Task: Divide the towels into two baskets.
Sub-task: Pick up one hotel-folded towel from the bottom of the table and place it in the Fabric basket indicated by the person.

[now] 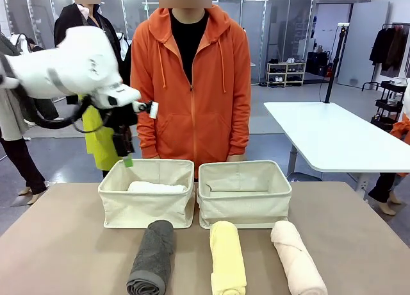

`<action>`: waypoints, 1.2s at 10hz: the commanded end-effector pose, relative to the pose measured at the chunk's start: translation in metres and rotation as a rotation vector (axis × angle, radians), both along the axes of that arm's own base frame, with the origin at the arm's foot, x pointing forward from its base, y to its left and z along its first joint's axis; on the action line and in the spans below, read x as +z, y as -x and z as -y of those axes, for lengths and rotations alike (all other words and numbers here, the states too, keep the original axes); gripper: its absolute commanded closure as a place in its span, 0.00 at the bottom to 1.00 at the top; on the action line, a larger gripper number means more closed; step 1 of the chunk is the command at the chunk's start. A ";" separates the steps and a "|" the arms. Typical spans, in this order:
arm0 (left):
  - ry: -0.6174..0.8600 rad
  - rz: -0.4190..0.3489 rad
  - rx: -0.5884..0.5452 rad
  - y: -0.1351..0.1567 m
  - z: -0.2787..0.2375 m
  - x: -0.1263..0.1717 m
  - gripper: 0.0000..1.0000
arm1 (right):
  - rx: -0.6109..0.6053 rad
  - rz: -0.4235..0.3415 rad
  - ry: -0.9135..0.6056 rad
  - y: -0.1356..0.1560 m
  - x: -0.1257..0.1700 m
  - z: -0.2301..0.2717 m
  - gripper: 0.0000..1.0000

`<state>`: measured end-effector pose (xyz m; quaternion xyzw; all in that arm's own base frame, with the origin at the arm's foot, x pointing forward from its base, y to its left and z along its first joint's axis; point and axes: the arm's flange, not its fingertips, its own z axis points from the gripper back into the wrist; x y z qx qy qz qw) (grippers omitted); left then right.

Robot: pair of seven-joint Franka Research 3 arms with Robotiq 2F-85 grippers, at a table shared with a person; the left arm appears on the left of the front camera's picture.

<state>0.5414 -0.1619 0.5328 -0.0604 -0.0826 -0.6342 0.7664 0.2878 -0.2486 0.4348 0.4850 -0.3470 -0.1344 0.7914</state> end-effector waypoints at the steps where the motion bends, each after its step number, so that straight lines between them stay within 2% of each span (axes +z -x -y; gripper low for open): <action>1: 0.135 -0.079 0.197 0.060 -0.054 -0.002 0.00 | 0.003 0.012 -0.006 0.001 0.002 -0.001 0.00; 3: 0.327 -0.131 0.455 0.117 -0.124 -0.009 0.00 | 0.003 0.012 -0.006 0.001 0.002 -0.001 0.00; 4: 0.382 -0.188 0.507 0.137 -0.148 -0.012 0.00 | 0.003 0.012 -0.006 0.001 0.002 -0.001 0.00; 6: 0.719 -0.278 0.618 0.174 -0.222 -0.018 0.00 | 0.003 0.012 -0.006 0.001 0.002 -0.001 0.00; 7: 0.876 -0.289 0.639 0.185 -0.249 -0.027 0.00 | 0.003 0.012 -0.006 0.001 0.002 -0.001 0.00; 9: 1.000 -0.325 0.692 0.205 -0.293 -0.058 0.00 | 0.003 0.012 -0.006 0.001 0.002 -0.001 0.00; 10: 0.946 -0.389 0.691 0.218 -0.311 -0.077 0.00 | 0.003 0.012 -0.006 0.001 0.002 -0.001 0.00; 11: 0.968 -0.355 0.722 0.227 -0.328 -0.094 0.00 | 0.003 0.012 -0.006 0.001 0.002 -0.001 0.00; 12: 1.067 -0.289 0.720 0.235 -0.338 -0.110 0.00 | 0.003 0.012 -0.006 0.001 0.002 -0.001 0.00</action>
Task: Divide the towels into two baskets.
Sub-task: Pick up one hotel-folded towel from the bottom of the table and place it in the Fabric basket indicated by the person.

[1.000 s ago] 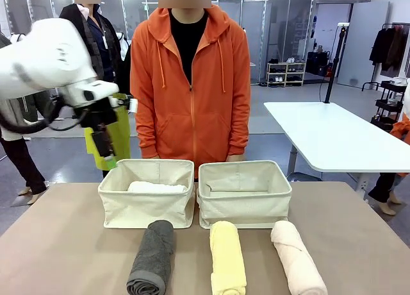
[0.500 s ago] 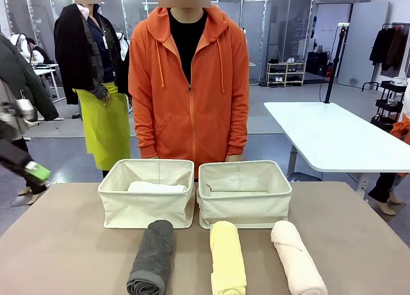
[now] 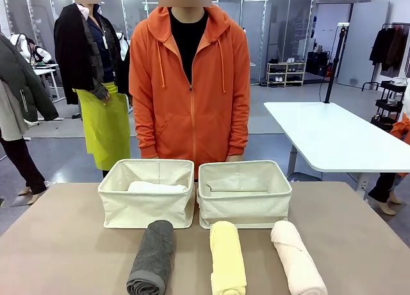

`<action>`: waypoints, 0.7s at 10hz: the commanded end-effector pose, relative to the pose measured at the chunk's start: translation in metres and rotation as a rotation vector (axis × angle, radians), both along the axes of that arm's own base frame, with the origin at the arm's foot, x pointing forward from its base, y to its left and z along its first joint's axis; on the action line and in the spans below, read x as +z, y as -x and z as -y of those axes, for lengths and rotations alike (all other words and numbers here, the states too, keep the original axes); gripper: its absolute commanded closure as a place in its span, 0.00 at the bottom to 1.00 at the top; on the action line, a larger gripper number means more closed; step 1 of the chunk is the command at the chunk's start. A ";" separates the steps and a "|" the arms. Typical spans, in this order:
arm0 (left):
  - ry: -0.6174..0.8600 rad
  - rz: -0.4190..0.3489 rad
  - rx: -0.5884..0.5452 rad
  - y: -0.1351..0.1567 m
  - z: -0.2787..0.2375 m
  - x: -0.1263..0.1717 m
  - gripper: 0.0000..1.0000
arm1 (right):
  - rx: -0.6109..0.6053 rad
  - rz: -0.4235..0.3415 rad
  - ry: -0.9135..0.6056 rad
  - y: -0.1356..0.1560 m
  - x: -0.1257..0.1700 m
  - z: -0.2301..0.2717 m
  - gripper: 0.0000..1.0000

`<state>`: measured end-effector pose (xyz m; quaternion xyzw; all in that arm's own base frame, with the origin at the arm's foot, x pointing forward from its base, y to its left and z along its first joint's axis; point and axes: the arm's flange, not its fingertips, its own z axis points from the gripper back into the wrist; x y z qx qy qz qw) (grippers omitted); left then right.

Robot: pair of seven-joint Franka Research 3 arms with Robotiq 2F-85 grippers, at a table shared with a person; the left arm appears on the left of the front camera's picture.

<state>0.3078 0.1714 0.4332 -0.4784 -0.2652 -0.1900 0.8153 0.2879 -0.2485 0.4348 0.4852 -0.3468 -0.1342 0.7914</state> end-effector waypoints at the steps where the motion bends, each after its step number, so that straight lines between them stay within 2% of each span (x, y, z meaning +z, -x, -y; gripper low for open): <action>1: 0.052 0.073 0.039 0.005 -0.010 -0.024 0.00 | 0.002 0.012 -0.006 0.001 0.002 0.000 0.00; 3: 0.091 0.073 0.051 0.006 -0.009 -0.042 0.00 | 0.002 0.012 -0.006 0.001 0.002 0.000 0.00; 4: 0.076 0.094 0.038 -0.008 -0.002 -0.038 0.00 | 0.002 0.012 -0.006 0.001 0.002 0.000 0.00; 5: 0.060 0.049 0.055 0.012 -0.013 -0.040 0.00 | 0.002 0.012 -0.006 0.001 0.002 0.000 0.00; 7: 0.060 0.049 0.055 0.012 -0.013 -0.040 0.00 | 0.002 0.012 -0.006 0.001 0.002 0.000 0.00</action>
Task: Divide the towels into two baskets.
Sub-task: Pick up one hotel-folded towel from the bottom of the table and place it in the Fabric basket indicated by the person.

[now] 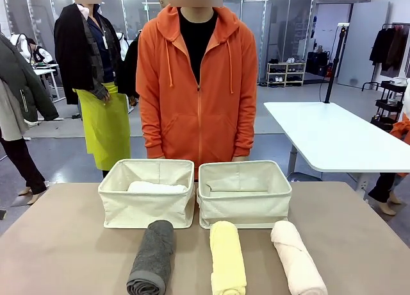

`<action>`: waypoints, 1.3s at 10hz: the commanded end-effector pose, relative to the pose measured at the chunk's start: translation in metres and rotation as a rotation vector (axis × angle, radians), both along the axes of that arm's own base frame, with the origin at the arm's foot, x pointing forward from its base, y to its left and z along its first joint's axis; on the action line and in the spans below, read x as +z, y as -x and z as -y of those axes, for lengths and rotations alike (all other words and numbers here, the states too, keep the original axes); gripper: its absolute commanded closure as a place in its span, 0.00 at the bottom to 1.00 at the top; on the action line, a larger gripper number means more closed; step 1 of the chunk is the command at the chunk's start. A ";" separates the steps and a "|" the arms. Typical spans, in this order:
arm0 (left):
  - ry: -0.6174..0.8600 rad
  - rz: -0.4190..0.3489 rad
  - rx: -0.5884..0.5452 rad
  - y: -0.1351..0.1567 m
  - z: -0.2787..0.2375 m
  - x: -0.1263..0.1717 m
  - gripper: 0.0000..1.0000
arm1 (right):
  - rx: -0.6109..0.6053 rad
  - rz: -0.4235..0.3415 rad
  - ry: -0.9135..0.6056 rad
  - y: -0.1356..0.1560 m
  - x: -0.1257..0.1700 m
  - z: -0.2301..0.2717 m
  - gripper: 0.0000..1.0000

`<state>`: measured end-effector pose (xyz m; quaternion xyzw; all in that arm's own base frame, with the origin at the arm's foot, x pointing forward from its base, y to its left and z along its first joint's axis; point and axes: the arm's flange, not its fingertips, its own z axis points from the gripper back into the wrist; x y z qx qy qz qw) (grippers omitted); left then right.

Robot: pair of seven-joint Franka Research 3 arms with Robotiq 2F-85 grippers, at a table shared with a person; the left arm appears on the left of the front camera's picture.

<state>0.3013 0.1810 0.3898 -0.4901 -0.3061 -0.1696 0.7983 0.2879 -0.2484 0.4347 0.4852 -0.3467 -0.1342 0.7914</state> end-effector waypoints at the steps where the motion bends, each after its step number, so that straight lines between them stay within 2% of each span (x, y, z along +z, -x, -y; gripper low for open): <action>1: -0.002 -0.002 -0.005 0.005 -0.003 0.003 0.00 | 0.002 0.012 -0.006 0.001 0.002 0.000 0.00; 13: -0.002 -0.002 -0.005 0.005 -0.003 0.003 0.00 | 0.000 0.000 0.000 0.000 0.000 0.000 0.00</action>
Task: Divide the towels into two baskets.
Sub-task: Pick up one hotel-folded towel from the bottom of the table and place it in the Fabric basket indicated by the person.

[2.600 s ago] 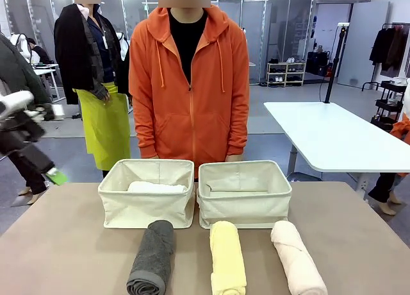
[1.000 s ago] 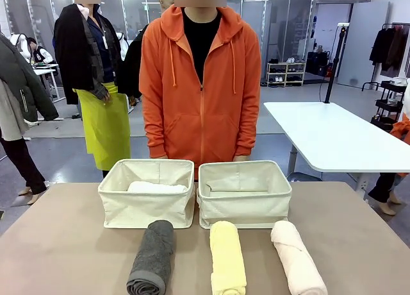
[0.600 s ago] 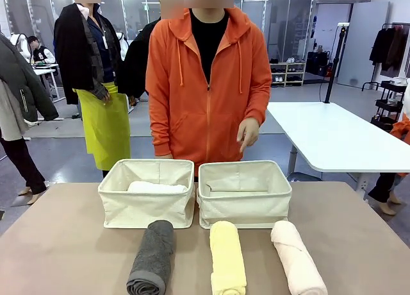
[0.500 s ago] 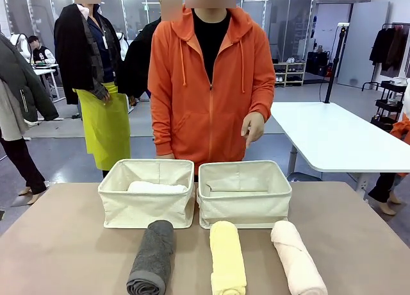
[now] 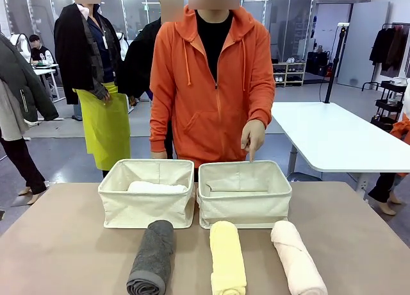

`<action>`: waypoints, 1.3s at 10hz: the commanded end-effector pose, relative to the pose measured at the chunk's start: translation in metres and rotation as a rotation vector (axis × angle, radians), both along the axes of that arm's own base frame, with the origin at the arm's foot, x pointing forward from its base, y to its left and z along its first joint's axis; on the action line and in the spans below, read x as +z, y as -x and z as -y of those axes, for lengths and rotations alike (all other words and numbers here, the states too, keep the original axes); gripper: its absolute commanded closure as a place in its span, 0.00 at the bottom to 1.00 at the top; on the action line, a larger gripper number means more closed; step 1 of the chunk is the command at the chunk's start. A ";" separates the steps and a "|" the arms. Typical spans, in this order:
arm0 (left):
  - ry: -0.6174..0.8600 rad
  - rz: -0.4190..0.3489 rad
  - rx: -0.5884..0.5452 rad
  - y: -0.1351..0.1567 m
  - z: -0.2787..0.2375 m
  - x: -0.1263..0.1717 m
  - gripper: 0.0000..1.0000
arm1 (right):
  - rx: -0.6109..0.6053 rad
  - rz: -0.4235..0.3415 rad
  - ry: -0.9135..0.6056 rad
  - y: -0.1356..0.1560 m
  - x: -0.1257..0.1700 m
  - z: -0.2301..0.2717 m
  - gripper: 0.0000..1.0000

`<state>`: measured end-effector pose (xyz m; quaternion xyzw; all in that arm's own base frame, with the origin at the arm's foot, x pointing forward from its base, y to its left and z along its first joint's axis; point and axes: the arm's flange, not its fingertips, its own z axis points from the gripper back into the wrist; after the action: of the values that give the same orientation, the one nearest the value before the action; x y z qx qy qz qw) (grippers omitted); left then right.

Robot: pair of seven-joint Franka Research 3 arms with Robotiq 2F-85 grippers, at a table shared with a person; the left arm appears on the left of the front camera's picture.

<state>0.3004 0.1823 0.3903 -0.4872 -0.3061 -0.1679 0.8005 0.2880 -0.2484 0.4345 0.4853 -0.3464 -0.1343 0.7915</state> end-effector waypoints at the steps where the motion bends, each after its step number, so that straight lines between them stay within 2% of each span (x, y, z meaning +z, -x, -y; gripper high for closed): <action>1: 0.004 0.000 -0.010 0.005 -0.002 0.003 0.00 | 0.056 -0.015 0.058 -0.003 0.014 -0.010 0.00; 4: 0.004 0.000 -0.010 0.005 -0.002 0.003 0.00 | 0.284 -0.071 0.272 -0.037 0.049 -0.079 0.00; 6: 0.004 0.000 -0.010 0.005 -0.002 0.003 0.00 | 0.408 -0.138 0.414 -0.060 0.050 -0.141 0.00; 8: 0.004 0.000 -0.010 0.005 -0.002 0.003 0.00 | 0.515 -0.222 0.577 -0.077 0.038 -0.210 0.00; 11: 0.004 0.000 -0.010 0.005 -0.002 0.003 0.00 | 0.542 -0.294 0.780 -0.088 0.005 -0.285 0.00; 13: 0.004 0.000 -0.010 0.005 -0.002 0.003 0.00 | 0.466 -0.338 0.830 -0.088 -0.013 -0.317 0.00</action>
<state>0.3004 0.1823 0.3906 -0.4862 -0.3057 -0.1679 0.8012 0.3784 0.0593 0.4306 0.1936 -0.1242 0.1551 0.9607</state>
